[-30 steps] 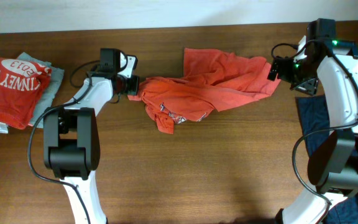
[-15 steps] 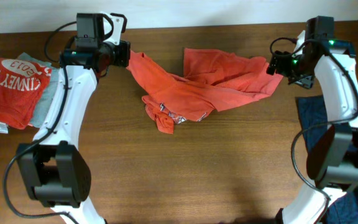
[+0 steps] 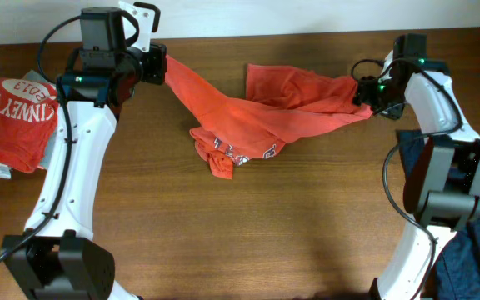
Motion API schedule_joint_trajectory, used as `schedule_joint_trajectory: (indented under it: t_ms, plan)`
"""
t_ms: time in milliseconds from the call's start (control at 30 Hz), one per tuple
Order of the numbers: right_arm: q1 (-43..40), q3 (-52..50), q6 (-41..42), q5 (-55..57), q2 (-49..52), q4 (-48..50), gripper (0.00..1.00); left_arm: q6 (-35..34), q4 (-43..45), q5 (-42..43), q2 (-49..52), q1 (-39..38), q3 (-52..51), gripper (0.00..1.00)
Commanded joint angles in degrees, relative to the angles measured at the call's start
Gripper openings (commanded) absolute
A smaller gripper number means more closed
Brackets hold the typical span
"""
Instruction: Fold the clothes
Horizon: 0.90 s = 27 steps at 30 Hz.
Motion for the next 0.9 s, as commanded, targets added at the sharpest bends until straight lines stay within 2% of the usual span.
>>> schedule_joint_trajectory:
  t_ms: [0, 233, 333, 533, 600, 733, 867]
  plan:
    - [-0.7, -0.2, -0.2, 1.5, 2.9, 0.4, 0.71, 0.3, 0.0, -2.0, -1.0, 0.3, 0.7, 0.01]
    - [-1.8, -0.2, -0.1, 2.2, 6.0, 3.4, 0.7, 1.8, -0.8, -4.8, -1.0, 0.3, 0.7, 0.01]
    - [-1.8, -0.2, -0.1, 2.0, 7.1, 4.0, 0.63, 1.9, -1.2, -4.8, -1.0, 0.3, 0.7, 0.01]
    - [-1.8, -0.2, -0.1, 0.9, 7.5, 5.3, 0.24, 1.9, -1.3, -4.8, -1.0, 0.3, 0.7, 0.01]
    - [-1.8, -0.2, -0.1, 0.9, 7.4, 5.4, 0.04, 1.9, -1.2, -4.9, -1.0, 0.3, 0.7, 0.01]
    - [-2.3, 1.1, -0.4, -0.2, 5.6, 4.1, 0.04, 2.7, -1.0, -11.1, -1.2, 0.3, 1.5, 0.01]
    - [-2.7, 10.4, -2.9, -1.7, -0.2, -5.3, 0.04, 6.0, -0.8, -17.2, -3.0, 0.3, 4.4, 0.01]
